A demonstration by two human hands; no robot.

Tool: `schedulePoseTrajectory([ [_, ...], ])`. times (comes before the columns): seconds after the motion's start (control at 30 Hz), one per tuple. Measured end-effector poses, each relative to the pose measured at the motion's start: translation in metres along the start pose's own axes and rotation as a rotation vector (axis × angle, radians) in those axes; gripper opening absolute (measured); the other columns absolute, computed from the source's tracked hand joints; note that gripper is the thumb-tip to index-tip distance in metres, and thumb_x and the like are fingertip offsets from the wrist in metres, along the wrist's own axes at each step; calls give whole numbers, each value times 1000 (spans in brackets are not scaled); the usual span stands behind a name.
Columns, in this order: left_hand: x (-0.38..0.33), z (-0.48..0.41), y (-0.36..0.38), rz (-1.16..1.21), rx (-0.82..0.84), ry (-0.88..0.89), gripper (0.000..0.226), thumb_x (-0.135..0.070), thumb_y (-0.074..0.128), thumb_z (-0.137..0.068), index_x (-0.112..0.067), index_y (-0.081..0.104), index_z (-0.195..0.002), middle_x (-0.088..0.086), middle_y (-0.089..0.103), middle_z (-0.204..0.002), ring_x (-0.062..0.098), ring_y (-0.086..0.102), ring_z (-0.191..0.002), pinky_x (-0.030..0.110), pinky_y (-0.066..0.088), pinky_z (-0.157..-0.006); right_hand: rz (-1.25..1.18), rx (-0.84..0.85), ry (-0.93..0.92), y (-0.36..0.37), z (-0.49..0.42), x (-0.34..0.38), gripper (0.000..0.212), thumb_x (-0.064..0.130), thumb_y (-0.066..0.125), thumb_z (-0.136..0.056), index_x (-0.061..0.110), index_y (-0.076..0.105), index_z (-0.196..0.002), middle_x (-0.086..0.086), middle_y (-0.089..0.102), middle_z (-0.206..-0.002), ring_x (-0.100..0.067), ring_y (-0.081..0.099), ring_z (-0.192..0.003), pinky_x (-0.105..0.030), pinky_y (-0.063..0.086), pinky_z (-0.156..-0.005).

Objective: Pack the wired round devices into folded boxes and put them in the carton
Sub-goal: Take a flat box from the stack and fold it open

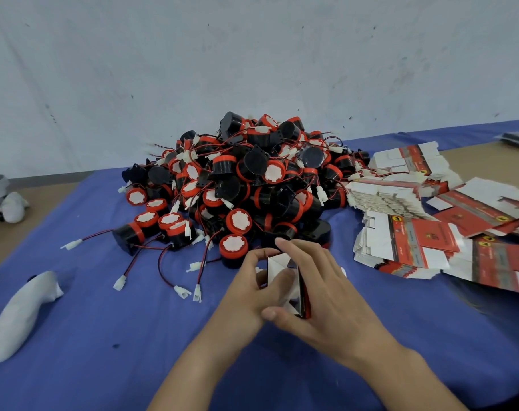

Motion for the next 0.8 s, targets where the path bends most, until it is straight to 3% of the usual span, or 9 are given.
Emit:
schedulePoseTrajectory([
  [0.1,-2,4,-3,68,86,-45,31,-31,64,-97,-30,53,-126,1,76,-99,17,74,-92,19,56,-70,41,17,-12,3,3,-2,81,89,28,-84,50,4,-151,21,25,-147,-4,34,-136,-11,19,-104],
  [0.17,-5,6,-5,125,156,-65,33,-27,63,-99,-29,54,-130,4,74,-111,23,72,-104,32,59,-85,57,6,-24,3,5,-2,79,86,31,-87,48,7,-152,19,28,-147,-4,34,-136,-13,21,-104],
  [0.27,-7,8,-6,152,217,-73,36,-24,59,-101,-33,52,-136,7,70,-124,25,68,-115,45,52,-102,56,-10,-33,3,7,-2,78,83,35,-89,46,10,-153,17,31,-147,-4,32,-136,-15,24,-104],
  [0.43,-7,8,-4,142,206,-32,35,-22,59,-101,-40,57,-131,2,75,-109,22,70,-108,30,57,-91,77,-47,-46,5,8,1,75,78,35,-92,39,20,-154,11,36,-147,-9,37,-136,-26,33,-108],
  [0.57,-6,6,-4,186,153,-51,38,-21,63,-99,-39,58,-133,2,75,-101,24,71,-106,32,58,-90,101,-73,-60,6,5,5,73,76,36,-93,33,25,-152,6,39,-146,-14,41,-134,-31,37,-108],
  [0.7,-8,6,-6,375,193,-120,31,-23,54,-103,-25,62,-133,7,70,-125,26,65,-119,44,53,-102,-15,-113,-65,0,3,3,73,76,36,-93,35,24,-152,10,34,-149,-9,41,-136,-31,45,-103],
  [0.8,-10,5,-11,471,216,-187,37,-35,50,-103,-14,65,-130,14,68,-127,30,63,-121,45,53,-100,-183,-145,-24,-5,4,1,71,78,34,-93,41,21,-153,18,32,-151,-4,46,-130,-22,49,-90],
])
Point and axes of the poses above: each hand's wrist, its own z-axis away from the middle knuckle, its own y-axis out of the palm, x = y × z, the point moved 1 cm from there along -z, towards the middle knuckle
